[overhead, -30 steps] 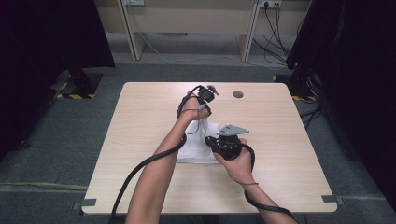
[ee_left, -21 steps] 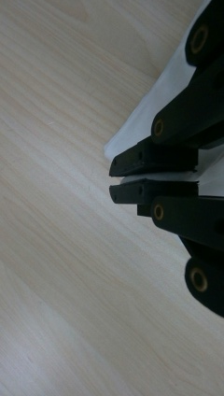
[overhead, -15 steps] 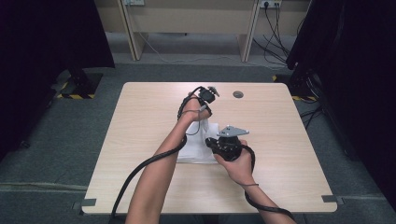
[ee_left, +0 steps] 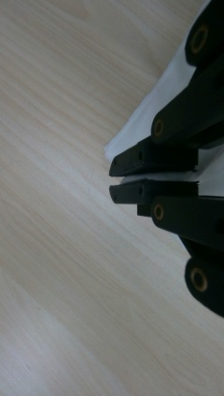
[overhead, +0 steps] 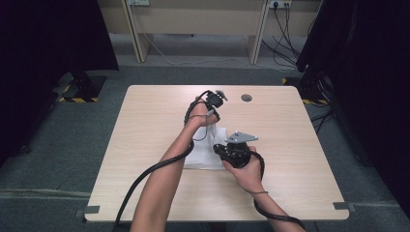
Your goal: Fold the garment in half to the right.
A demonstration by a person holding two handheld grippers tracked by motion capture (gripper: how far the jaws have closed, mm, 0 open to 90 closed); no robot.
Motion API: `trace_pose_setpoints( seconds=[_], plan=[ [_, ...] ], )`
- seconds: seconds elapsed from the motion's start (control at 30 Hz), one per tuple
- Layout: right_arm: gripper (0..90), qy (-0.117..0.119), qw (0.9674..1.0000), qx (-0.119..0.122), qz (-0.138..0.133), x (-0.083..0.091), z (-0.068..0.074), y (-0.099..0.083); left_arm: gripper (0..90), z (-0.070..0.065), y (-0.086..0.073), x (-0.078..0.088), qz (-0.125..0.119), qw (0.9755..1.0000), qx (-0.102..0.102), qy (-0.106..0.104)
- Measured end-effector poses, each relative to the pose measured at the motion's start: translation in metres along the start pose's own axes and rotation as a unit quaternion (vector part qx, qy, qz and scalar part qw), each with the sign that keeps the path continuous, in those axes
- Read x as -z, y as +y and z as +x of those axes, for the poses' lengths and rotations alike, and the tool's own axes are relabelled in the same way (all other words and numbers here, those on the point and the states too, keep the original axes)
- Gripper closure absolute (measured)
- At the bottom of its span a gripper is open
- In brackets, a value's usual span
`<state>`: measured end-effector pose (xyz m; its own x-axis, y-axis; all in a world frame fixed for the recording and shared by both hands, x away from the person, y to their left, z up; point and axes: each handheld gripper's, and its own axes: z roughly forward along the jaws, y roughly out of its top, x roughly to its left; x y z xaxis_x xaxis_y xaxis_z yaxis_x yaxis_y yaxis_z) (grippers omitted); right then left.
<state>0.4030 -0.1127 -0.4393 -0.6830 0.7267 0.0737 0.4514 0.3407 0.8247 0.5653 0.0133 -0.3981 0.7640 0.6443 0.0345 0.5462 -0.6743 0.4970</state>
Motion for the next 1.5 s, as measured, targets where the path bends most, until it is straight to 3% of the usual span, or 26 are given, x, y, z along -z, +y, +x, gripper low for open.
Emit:
trace_pose_setpoints(
  seconds=[1.5],
  plan=[
    [80.9, -0.003, 0.9998, -0.012, 0.015, -0.005, -0.005, -0.015, 84.3, -0.007, -0.003, -0.017, 0.005, 0.9999, -0.007, -0.008]
  ],
)
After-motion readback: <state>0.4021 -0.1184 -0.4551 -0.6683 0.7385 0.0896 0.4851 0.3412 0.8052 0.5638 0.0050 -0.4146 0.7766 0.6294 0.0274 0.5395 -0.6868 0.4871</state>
